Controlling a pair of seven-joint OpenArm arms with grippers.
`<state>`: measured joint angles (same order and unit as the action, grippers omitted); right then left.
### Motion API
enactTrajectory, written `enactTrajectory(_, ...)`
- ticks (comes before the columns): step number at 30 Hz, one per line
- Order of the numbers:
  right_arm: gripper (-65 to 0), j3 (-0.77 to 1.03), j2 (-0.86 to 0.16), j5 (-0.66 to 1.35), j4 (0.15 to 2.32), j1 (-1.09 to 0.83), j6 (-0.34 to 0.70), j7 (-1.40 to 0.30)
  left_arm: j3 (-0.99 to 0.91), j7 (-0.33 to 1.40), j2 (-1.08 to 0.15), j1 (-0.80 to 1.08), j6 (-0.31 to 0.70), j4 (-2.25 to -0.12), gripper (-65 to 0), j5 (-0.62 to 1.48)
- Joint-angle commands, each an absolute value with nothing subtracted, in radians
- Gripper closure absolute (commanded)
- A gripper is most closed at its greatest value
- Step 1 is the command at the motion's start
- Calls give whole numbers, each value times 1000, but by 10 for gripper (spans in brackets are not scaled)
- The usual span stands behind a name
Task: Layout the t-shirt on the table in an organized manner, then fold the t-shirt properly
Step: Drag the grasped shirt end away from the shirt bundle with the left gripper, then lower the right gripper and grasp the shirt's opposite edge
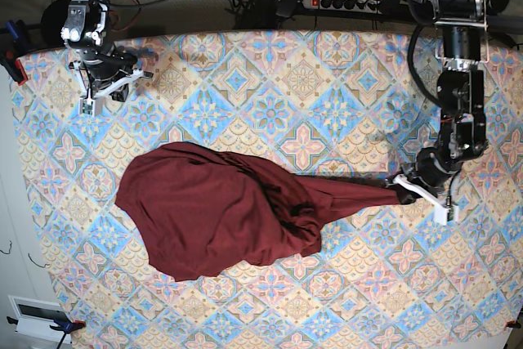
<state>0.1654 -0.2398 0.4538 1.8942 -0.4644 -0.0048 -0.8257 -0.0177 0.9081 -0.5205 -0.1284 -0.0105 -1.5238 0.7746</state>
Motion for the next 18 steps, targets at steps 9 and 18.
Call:
enactTrajectory(9,-16,97,-259,463,1911,-389,-1,-803,-173,886,-670,67,-2,-1682,0,797)
enactTrajectory(18,-213,-35,-259,463,1900,-240,-1,-805,-206,886,-716,162,-2,-1689,0,704)
